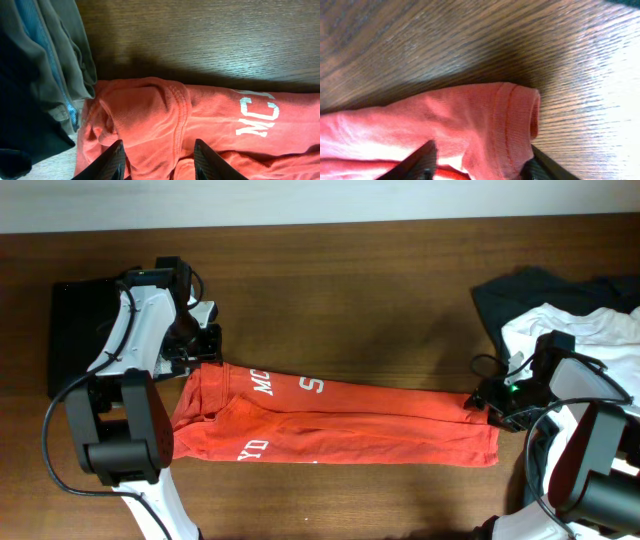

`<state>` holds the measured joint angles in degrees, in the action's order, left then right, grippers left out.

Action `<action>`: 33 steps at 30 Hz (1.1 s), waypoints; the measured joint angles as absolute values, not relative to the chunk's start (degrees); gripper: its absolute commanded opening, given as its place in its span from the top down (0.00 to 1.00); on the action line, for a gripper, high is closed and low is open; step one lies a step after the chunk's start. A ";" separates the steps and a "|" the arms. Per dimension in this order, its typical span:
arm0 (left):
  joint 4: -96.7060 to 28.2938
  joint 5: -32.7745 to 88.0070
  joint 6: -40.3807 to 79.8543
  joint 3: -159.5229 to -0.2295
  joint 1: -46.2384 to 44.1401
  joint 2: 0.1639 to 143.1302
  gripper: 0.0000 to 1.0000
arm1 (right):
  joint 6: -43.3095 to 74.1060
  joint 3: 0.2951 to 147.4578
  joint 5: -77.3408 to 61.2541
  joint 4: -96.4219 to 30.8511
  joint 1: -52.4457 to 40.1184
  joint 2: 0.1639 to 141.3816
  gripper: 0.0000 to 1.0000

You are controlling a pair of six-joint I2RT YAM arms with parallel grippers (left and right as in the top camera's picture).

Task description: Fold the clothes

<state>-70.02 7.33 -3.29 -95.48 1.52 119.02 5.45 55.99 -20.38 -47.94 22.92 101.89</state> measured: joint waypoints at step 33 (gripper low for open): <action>-78.13 7.35 -5.21 -107.44 1.52 118.72 0.46 | 5.74 86.08 -21.08 -73.14 11.27 101.95 0.95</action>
